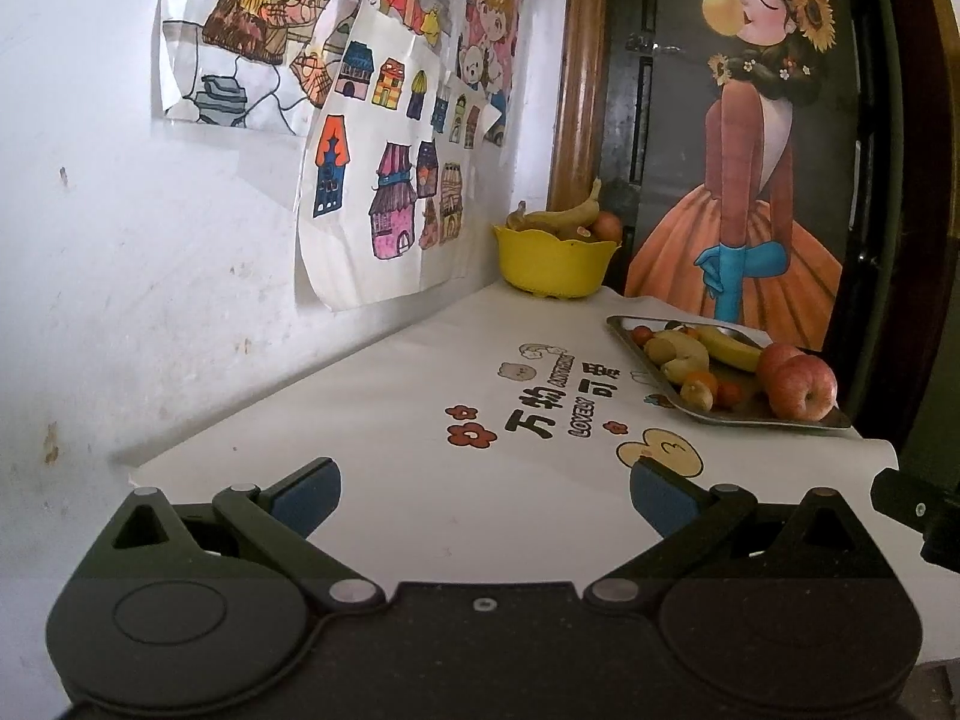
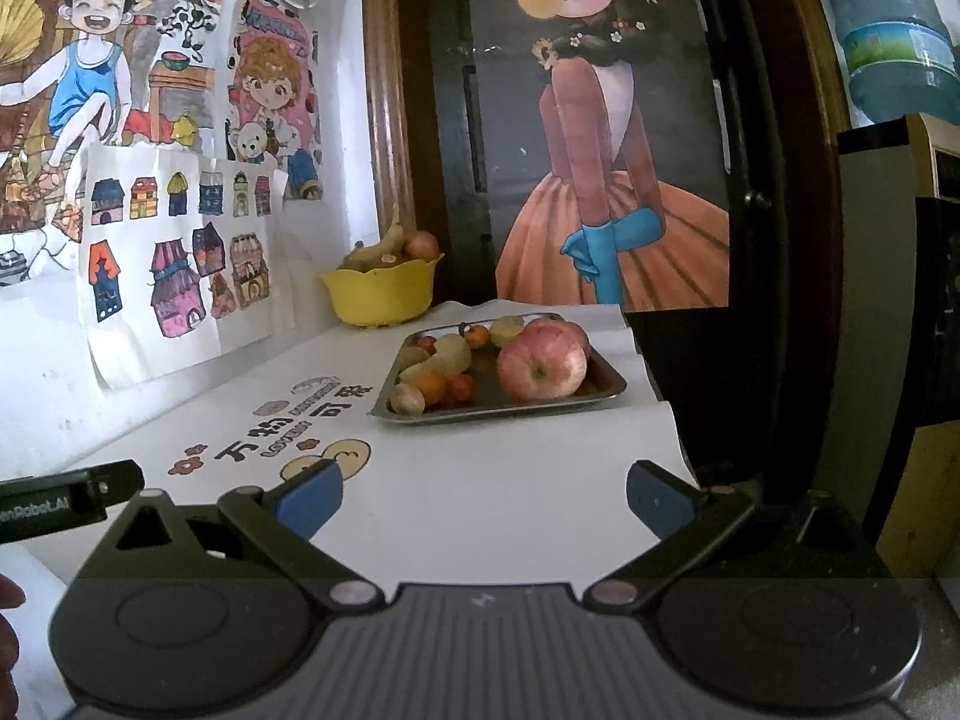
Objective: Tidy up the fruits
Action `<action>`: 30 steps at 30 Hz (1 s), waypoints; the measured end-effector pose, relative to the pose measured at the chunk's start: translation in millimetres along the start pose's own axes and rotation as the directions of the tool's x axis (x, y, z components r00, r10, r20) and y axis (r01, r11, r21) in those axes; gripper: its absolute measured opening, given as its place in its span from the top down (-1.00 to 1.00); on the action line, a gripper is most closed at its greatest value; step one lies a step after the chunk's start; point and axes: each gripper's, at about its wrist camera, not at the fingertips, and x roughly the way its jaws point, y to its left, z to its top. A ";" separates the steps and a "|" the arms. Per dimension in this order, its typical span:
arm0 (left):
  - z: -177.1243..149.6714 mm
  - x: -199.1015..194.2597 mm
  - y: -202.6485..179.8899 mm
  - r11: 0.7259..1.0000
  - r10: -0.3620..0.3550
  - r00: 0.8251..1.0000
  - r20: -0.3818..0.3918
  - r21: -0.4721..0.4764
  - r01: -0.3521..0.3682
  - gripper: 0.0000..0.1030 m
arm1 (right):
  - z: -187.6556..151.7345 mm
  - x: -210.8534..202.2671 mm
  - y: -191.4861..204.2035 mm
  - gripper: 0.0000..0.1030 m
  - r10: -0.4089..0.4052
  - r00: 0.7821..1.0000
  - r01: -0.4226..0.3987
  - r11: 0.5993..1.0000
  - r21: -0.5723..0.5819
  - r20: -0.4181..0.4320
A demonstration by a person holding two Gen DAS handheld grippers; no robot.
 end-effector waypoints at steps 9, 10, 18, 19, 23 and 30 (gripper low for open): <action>-1.8 -2.2 -1.0 1.000 -0.004 1.000 0.003 0.006 0.004 -0.99 | -0.6 -0.3 -1.4 -1.00 -0.002 1.000 0.002 1.000 0.006 -0.001; -1.8 -2.2 -1.0 1.000 -0.004 1.000 0.004 0.006 0.004 -0.99 | -0.6 -0.5 -1.4 -1.00 -0.003 1.000 0.003 1.000 0.006 0.000; -1.7 -3.8 -0.5 1.000 -0.003 1.000 0.005 0.007 0.003 -0.99 | -0.5 -1.1 -1.8 -1.00 -0.002 1.000 0.002 1.000 0.008 0.000; -1.8 -3.9 -0.3 1.000 -0.004 1.000 0.005 0.007 0.004 -0.99 | -0.6 -1.0 -1.8 -1.00 -0.002 1.000 0.002 1.000 0.008 0.000; -1.6 -5.0 0.3 1.000 -0.001 1.000 0.004 0.006 0.001 -0.99 | -1.1 -3.3 0.0 -1.00 0.000 1.000 0.000 1.000 0.011 0.002; -1.3 -7.0 3.0 1.000 0.002 1.000 0.004 0.001 -0.002 -0.99 | -2.8 -6.0 3.6 -1.00 0.000 1.000 -0.001 1.000 0.010 0.003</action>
